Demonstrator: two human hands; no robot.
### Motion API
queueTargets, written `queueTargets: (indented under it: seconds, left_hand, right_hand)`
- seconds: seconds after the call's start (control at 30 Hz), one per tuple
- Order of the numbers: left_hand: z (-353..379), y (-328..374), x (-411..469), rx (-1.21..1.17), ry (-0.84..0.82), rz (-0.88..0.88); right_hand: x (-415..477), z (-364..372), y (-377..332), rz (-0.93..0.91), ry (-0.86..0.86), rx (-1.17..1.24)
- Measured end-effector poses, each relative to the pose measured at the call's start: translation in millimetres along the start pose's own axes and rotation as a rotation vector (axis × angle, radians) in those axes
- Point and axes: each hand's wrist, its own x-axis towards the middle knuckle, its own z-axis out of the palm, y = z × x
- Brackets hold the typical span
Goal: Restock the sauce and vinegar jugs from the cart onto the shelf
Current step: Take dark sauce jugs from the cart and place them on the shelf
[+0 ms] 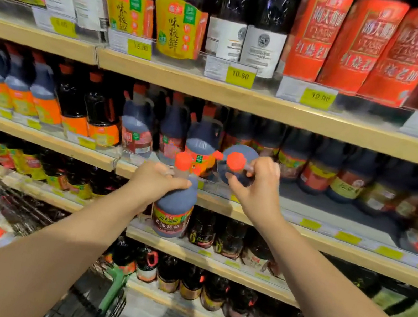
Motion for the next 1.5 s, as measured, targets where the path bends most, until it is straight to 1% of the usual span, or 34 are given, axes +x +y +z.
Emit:
queueTargets:
  seconds: [0.07, 0.13, 0.23, 0.37, 0.43, 0.57, 0.63, 0.7, 0.73, 0.77, 0.83, 0.87, 0.93, 1.03, 1.13, 1.2, 1.3, 1.4, 1.43, 1.5]
  left_hand:
    - [8, -3, 8, 0.014, 0.004, 0.000]
    - [12, -7, 16, 0.025, -0.004, -0.006]
    - [15, -8, 25, 0.059, -0.029, -0.016]
    - [18, -13, 35, 0.038, -0.041, -0.051]
    - [19, -16, 38, 0.024, -0.033, -0.062]
    - [23, -20, 44, 0.018, -0.045, -0.074]
    - [24, -21, 45, 0.003, -0.053, -0.071]
    - [24, -23, 47, -0.012, -0.057, -0.069]
    - [24, -24, 48, -0.016, -0.056, -0.066]
    - [24, -25, 49, -0.018, -0.055, -0.061]
    - [24, -26, 50, -0.017, -0.053, -0.052]
    - [24, -25, 50, -0.016, -0.055, -0.049]
    - [23, -23, 50, -0.017, -0.068, -0.049]
    - [24, -15, 47, -0.121, -0.083, -0.124]
    - [25, 1, 37, -0.290, -0.122, -0.316]
    - [24, 18, 29, -0.453, -0.168, -0.453]
    - [28, 40, 15, -0.646, -0.169, -0.536]
    - [40, 52, -1, -0.772, -0.197, -0.602]
    - [45, 56, -6, -0.810, -0.215, -0.614]
    - [54, 62, -16, -0.882, -0.266, -0.647]
  right_hand:
    - [9, 12, 15, -0.027, 0.022, 0.014]
    - [22, 21, 29, 0.024, 0.037, 0.064]
    - [40, 34, 49, 0.148, -0.011, 0.151]
    - [65, 46, 78, 0.412, -0.167, 0.173]
    - [77, 49, 89, 0.497, -0.194, 0.210]
    - [90, 64, 99, 0.535, -0.161, 0.392]
    - [95, 71, 101, 0.507, -0.151, 0.337]
    - [97, 77, 105, 0.468, -0.134, 0.209]
    - [95, 79, 107, 0.484, -0.124, 0.187]
    - [90, 81, 109, 0.527, -0.132, 0.219]
    - [78, 83, 112, 0.606, -0.160, 0.357]
    - [74, 83, 112, 0.601, -0.148, 0.406]
    - [69, 80, 110, 0.574, -0.119, 0.417]
    - [49, 74, 99, 0.563, -0.084, 0.295]
    - [0, 68, 83, 0.453, 0.003, 0.159]
    - [-33, 64, 63, 0.378, -0.063, 0.155]
    - [-73, 59, 30, 0.325, -0.269, 0.102]
    - [-95, 58, 2, 0.370, -0.381, 0.041]
    - [-101, 59, -6, 0.412, -0.381, 0.004]
    - [-108, 65, -18, 0.522, -0.326, -0.068]
